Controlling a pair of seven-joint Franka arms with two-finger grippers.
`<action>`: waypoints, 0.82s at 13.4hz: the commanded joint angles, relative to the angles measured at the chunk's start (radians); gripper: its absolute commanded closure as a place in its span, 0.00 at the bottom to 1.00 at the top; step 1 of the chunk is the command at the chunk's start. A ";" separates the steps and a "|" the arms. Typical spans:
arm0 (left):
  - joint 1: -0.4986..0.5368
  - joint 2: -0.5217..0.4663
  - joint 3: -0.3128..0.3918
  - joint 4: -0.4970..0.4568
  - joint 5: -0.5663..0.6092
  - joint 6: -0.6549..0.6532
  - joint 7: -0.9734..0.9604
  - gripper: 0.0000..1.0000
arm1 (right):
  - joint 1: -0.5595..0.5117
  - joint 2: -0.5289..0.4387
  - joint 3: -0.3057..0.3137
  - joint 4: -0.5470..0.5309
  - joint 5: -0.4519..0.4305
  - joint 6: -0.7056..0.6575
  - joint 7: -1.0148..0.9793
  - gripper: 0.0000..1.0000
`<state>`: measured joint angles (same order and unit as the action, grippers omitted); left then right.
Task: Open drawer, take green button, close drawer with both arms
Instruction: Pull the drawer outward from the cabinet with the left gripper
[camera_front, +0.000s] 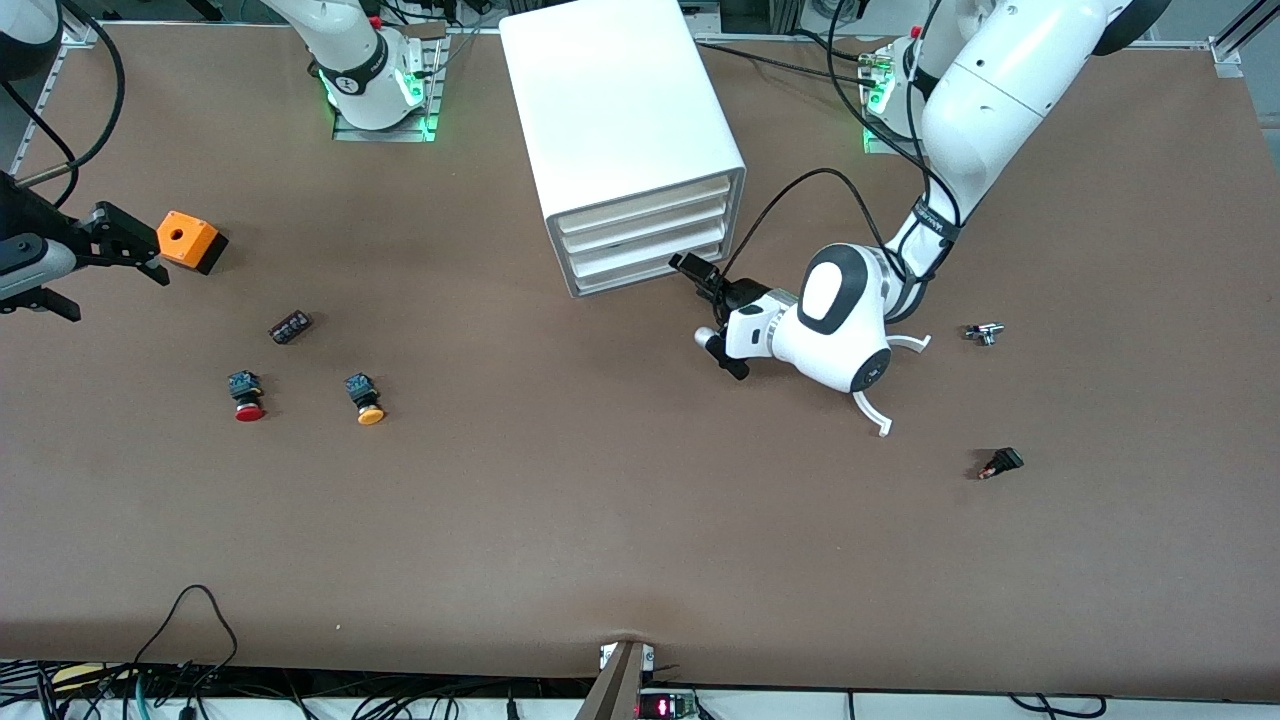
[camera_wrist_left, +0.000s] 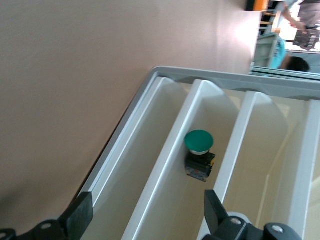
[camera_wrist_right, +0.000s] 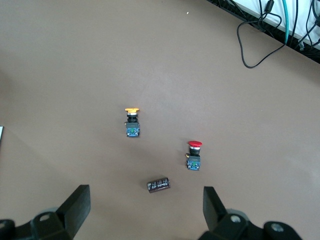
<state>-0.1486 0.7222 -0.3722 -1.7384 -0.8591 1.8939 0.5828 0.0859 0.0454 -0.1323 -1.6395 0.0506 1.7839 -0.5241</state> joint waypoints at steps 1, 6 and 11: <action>-0.005 0.064 0.001 0.022 -0.052 -0.009 0.123 0.04 | 0.008 0.007 -0.004 0.020 -0.006 -0.006 0.010 0.00; -0.009 0.098 0.001 0.008 -0.128 -0.036 0.192 0.08 | 0.008 0.007 -0.004 0.020 -0.005 -0.006 0.010 0.00; -0.057 0.108 0.001 -0.013 -0.188 -0.050 0.225 0.30 | 0.008 0.007 -0.004 0.020 -0.005 -0.006 0.010 0.00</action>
<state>-0.1846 0.8240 -0.3747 -1.7428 -1.0054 1.8565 0.7571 0.0859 0.0454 -0.1323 -1.6394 0.0506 1.7839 -0.5241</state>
